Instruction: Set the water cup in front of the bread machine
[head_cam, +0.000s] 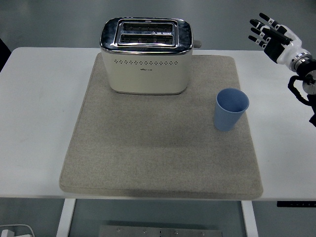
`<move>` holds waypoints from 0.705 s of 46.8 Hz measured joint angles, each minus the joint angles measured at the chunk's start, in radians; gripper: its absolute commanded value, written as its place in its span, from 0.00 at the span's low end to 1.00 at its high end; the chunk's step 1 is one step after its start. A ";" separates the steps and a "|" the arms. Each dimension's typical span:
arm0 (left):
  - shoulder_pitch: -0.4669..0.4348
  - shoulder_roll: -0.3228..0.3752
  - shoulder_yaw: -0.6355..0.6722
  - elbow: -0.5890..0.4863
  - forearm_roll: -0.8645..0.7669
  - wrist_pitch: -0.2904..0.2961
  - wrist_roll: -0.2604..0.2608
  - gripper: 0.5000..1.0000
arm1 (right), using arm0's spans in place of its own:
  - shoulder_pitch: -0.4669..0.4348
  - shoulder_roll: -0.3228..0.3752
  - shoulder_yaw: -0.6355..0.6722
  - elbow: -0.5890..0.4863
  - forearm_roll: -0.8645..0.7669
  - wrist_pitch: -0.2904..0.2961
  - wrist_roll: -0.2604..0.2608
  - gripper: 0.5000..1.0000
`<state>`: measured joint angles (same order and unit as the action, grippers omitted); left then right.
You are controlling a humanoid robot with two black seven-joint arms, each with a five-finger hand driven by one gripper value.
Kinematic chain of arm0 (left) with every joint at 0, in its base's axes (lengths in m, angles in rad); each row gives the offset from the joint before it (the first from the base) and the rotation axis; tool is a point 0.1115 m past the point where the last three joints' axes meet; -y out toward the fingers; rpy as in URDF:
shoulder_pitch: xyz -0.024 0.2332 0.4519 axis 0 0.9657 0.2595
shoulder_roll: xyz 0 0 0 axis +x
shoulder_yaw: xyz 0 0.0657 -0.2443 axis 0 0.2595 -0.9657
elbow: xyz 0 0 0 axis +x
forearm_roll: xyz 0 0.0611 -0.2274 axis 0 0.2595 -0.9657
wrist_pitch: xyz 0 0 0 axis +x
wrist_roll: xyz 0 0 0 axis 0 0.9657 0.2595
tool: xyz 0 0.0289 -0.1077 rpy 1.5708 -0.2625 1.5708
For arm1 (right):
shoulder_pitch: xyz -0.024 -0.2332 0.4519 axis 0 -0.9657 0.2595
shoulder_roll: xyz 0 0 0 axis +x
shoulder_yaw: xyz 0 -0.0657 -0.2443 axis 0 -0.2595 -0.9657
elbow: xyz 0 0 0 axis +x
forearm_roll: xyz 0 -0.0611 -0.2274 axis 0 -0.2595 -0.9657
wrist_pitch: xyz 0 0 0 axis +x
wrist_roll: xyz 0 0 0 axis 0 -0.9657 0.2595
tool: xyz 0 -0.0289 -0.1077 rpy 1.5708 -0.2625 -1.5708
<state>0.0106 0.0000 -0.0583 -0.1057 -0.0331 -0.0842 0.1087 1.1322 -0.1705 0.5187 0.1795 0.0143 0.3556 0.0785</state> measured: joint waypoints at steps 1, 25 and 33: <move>0.000 0.000 0.000 0.000 0.000 0.000 0.000 1.00 | 0.000 0.002 0.000 0.000 -0.001 0.000 0.000 0.87; -0.001 0.000 0.002 0.001 0.000 0.000 -0.001 1.00 | 0.000 0.005 -0.010 0.002 -0.011 0.000 0.003 0.87; -0.001 0.000 0.001 0.002 -0.001 0.000 0.000 1.00 | 0.001 0.005 -0.012 0.002 -0.023 -0.009 0.004 0.87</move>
<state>0.0092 0.0000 -0.0576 -0.1038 -0.0337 -0.0845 0.1083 1.1336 -0.1656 0.5062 0.1811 -0.0085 0.3465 0.0823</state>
